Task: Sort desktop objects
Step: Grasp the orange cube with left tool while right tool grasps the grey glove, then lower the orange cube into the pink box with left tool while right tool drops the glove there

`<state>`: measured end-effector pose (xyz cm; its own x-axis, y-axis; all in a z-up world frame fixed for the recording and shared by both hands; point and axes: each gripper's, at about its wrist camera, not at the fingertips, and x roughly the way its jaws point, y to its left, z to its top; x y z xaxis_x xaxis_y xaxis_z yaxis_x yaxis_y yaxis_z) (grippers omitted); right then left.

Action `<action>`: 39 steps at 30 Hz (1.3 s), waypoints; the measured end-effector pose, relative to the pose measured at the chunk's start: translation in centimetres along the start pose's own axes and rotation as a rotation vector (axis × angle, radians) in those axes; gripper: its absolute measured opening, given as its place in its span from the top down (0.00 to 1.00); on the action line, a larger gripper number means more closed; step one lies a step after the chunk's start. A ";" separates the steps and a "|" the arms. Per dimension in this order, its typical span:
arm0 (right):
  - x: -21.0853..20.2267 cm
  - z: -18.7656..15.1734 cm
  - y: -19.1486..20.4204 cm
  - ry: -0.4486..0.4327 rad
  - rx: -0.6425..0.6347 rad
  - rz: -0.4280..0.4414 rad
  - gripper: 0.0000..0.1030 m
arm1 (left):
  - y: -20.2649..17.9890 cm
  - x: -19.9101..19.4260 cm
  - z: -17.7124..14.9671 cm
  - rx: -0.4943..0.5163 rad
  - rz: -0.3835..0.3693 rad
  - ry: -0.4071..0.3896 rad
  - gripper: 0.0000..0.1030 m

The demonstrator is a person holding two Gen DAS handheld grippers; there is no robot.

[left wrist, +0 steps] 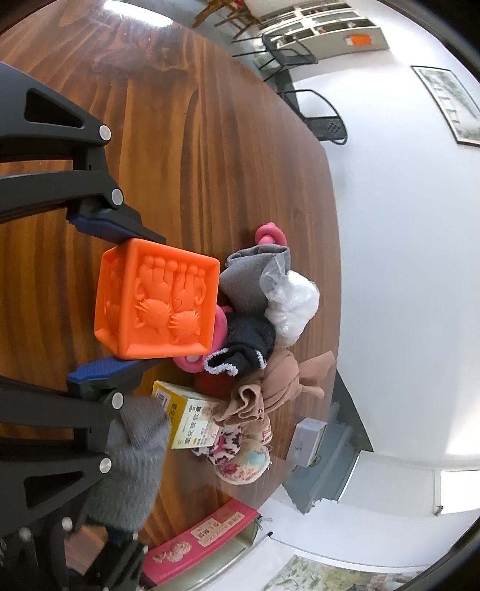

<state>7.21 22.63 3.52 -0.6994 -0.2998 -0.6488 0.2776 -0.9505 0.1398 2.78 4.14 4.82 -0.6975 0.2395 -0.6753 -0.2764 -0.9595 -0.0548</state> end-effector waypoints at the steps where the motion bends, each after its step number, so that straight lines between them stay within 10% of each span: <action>1: -0.4 0.0 -0.1 -0.012 0.007 -0.002 0.55 | -0.2 0.1 -0.1 0.001 0.009 -0.001 0.47; 23: -17.2 -4.4 -15.7 -0.333 0.407 -0.329 0.55 | -13.5 -3.5 1.5 0.187 -0.114 -0.057 0.47; 39: -18.8 -5.6 -24.8 -0.386 0.613 -0.474 0.40 | -23.0 -3.0 3.3 0.284 -0.249 -0.030 0.47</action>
<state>17.22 52.28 8.05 -0.8572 0.2384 -0.4565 -0.4265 -0.8255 0.3697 9.02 25.99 10.50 -0.6034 0.4688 -0.6451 -0.6097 -0.7926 -0.0056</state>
